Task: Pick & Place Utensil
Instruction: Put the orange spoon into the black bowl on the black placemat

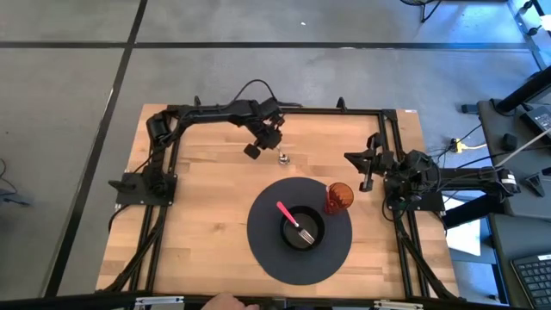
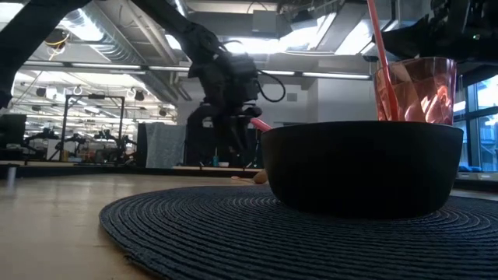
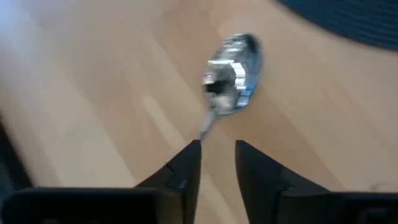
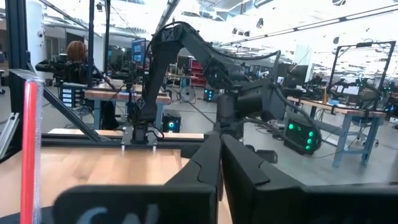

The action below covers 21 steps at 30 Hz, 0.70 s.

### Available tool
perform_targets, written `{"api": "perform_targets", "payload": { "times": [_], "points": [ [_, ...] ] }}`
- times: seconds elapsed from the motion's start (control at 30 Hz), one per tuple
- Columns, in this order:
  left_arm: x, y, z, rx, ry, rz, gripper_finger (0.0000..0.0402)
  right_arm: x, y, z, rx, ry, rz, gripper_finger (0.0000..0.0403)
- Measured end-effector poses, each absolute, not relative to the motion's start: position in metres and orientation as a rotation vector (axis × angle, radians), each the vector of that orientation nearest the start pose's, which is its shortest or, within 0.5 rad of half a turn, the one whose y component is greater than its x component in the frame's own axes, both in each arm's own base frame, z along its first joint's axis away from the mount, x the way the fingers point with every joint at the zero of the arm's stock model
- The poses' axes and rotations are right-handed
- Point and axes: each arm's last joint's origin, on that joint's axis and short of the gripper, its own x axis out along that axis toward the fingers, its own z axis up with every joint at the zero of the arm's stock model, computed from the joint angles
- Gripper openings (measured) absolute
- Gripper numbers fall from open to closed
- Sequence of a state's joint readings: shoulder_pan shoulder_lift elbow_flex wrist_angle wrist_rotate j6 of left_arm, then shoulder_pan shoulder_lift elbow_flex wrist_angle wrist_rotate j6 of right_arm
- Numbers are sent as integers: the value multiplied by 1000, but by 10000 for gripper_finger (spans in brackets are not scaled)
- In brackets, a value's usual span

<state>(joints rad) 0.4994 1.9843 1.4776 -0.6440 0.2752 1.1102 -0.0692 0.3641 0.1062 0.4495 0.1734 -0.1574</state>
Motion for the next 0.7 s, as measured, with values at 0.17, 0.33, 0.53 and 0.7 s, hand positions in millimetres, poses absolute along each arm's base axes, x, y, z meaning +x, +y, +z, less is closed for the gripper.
{"api": "perform_targets", "payload": {
  "times": [0.17, 0.33, 0.53, 0.7],
  "points": [
    [367, 187, 184, 577, 1026, -398, 136, 119, -13, 211, -146, -174, -257, 16],
    [369, 187, 178, 574, 999, -448, 163, 119, -13, 211, -146, -174, -257, 16],
    [377, 192, 175, 567, 904, -426, 170, 119, -13, 211, -146, -173, -256, 16],
    [381, 193, 173, 579, 871, -416, 168, 119, -13, 211, -147, -166, -256, 16]
  ]
}}
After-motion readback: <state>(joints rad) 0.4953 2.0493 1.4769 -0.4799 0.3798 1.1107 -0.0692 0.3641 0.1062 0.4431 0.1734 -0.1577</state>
